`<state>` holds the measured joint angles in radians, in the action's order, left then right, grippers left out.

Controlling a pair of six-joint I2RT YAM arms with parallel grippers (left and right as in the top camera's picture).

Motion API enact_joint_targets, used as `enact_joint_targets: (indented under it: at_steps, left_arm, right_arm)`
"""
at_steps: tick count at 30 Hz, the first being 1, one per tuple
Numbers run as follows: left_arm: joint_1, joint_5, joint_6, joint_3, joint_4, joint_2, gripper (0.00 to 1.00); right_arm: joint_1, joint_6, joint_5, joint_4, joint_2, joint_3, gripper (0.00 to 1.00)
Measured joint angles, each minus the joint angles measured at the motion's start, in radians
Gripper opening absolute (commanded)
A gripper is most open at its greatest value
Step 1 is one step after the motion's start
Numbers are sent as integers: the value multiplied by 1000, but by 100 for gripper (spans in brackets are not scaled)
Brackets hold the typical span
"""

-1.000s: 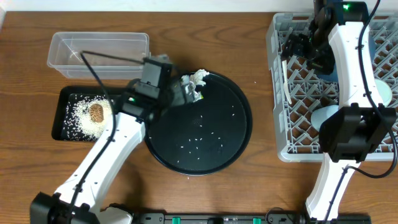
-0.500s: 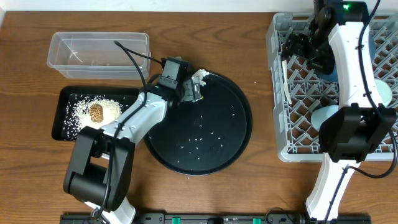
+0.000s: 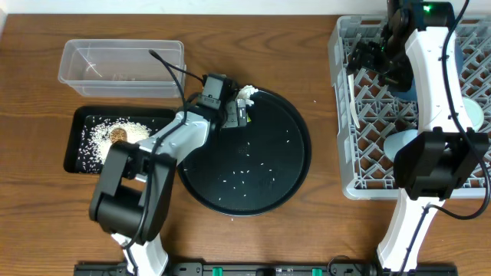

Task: Sort waste into correct bins and load items into the dishwasher rack
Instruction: 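Grasp the foil and yellow wrapper with the left gripper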

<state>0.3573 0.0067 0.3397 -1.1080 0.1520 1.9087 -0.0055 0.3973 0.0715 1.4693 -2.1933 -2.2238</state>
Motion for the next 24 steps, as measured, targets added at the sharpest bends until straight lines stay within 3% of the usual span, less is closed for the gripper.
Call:
enact_joint_targets:
  at_steps: [4, 8, 13, 18, 24]
  left_arm:
    - [0, 0, -1, 0, -4, 2, 87]
    - [0, -7, 0, 0, -4, 2, 63]
    - [0, -8, -2, 0, -5, 2, 43]
    - [0, -7, -5, 0, -4, 2, 38]
    - [0, -8, -8, 0, 14, 2, 14]
  right_arm:
    - [0, 0, 0, 0, 0, 0, 99]
    - [0, 0, 0, 0, 0, 0, 99]
    - [0, 0, 0, 0, 0, 0, 99]
    - [0, 0, 0, 0, 0, 0, 99]
    - [0, 0, 0, 0, 0, 0, 99]
